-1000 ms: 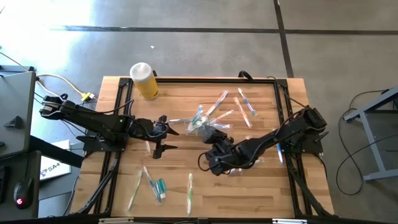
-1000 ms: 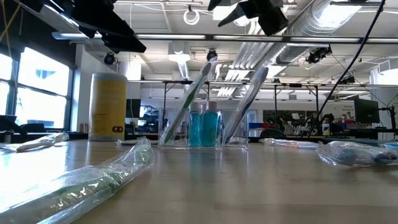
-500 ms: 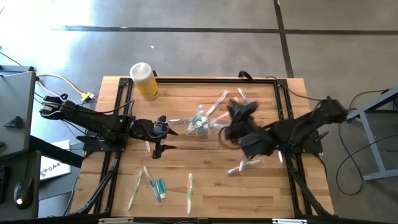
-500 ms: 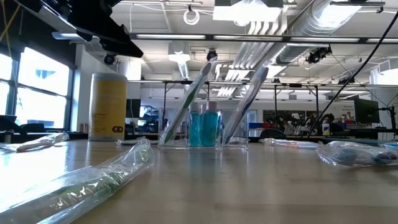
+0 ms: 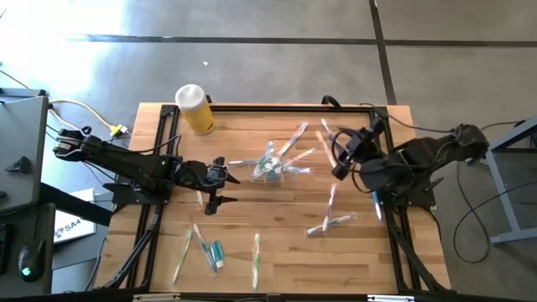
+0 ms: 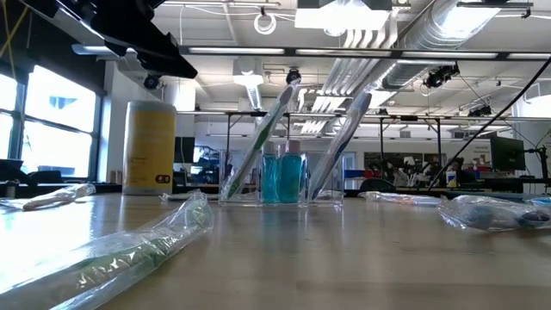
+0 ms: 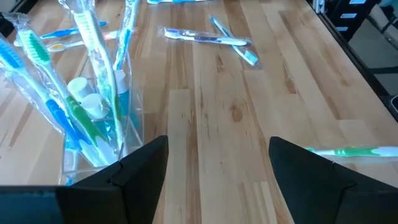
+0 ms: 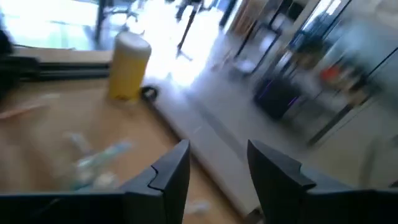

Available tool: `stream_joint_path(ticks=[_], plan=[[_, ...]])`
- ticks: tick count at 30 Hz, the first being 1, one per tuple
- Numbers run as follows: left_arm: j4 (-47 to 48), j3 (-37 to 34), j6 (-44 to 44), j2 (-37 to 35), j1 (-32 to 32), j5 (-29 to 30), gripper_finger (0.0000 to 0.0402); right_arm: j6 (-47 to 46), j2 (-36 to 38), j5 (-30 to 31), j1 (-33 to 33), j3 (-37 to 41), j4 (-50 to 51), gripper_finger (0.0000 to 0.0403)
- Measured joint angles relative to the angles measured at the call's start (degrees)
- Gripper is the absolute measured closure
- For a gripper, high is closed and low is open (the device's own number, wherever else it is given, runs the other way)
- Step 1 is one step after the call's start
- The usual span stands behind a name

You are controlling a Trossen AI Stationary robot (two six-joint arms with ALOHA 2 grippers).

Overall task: Pick & Place toothbrushing station
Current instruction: Put the top orange toothbrush into the transparent organizer

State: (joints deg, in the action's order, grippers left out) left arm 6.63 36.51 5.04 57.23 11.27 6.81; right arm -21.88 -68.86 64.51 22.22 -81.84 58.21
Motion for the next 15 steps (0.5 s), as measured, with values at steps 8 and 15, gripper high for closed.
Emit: stream_joint_path(ticks=[8,15], plan=[[-0.1,0.0,1.5,0.4,0.0,-0.4,0.0130,-38.2,-0.2,-15.6,-6.7,4.2,30.1,0.0251],[-0.8,0.0,2.8,1.4,0.0,-0.4,0.0130,-47.5,1.8,-23.1,-17.5,16.2,30.1,0.0251]])
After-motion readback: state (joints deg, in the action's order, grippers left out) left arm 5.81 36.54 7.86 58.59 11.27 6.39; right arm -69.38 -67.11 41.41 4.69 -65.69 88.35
